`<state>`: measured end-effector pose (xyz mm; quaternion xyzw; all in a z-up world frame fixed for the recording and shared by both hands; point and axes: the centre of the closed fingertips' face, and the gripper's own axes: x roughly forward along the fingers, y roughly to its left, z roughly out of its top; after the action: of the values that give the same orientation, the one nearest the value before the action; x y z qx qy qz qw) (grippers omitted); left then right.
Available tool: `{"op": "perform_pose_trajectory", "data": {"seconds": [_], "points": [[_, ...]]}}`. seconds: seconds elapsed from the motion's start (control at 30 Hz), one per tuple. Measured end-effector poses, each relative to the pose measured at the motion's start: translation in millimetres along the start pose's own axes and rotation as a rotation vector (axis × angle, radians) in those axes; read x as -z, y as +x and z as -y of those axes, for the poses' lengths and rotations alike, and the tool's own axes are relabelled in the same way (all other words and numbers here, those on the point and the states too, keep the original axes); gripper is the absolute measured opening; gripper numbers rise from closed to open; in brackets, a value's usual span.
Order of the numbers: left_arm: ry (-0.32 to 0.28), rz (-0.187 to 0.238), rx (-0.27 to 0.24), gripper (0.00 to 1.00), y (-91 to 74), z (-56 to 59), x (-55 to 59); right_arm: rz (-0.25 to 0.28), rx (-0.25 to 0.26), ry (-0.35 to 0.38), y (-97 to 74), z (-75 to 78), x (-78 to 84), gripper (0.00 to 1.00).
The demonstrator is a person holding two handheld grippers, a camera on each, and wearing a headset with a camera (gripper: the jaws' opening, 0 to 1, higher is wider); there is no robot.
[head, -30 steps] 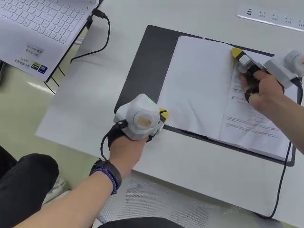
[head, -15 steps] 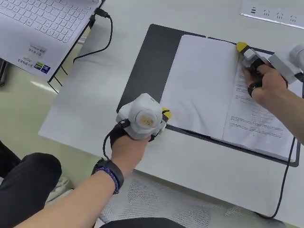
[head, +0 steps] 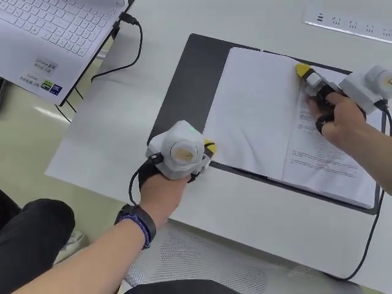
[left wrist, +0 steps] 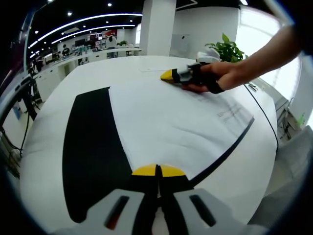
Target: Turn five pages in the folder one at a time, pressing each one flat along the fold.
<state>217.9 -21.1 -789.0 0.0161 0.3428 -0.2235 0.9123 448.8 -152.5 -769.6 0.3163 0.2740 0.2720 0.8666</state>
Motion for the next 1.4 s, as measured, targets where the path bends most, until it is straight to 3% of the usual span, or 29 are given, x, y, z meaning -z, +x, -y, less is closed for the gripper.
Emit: {"op": "perform_pose_trajectory", "data": {"seconds": [0.53,0.7,1.4], "points": [[-0.007,-0.001,0.005,0.00,-0.2,-0.3,-1.3,-0.042,-0.021,-0.041,-28.0,-19.9,27.8,0.00],[-0.007,0.000,0.005,0.00,0.2,-0.4,-1.6,-0.048,-0.025,-0.048,-33.8,-16.0,34.4,0.00],[-0.009,0.004,0.007,0.00,-1.8,-0.4,0.8,-0.056,-0.045,-0.034,-90.4,-44.5,73.3,0.00]]}}
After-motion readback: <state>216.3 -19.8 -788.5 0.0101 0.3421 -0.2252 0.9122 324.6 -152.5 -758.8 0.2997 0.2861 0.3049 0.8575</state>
